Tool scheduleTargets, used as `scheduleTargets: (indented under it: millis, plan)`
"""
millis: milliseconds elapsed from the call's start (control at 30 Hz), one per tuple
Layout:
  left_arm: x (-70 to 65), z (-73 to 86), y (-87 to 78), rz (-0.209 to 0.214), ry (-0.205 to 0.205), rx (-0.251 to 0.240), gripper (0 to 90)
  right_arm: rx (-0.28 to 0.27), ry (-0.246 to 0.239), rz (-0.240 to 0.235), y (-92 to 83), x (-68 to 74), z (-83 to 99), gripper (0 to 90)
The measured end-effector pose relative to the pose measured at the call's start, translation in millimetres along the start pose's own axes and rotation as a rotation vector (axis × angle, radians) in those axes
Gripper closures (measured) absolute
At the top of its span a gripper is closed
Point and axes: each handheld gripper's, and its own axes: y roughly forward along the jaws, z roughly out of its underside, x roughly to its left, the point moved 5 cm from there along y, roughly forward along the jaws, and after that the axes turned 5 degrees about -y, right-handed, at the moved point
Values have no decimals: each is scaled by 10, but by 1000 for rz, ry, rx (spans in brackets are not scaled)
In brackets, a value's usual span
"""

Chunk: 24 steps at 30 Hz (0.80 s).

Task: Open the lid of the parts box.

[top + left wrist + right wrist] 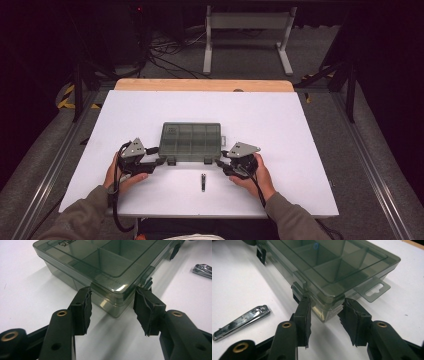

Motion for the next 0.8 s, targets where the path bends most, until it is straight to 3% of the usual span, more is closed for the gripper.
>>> scheduleTargets:
  millis: [800]
  plan:
    - [-7,-11,-15,1,-2,5,543,1,-12,22,-12,24,-6,657]
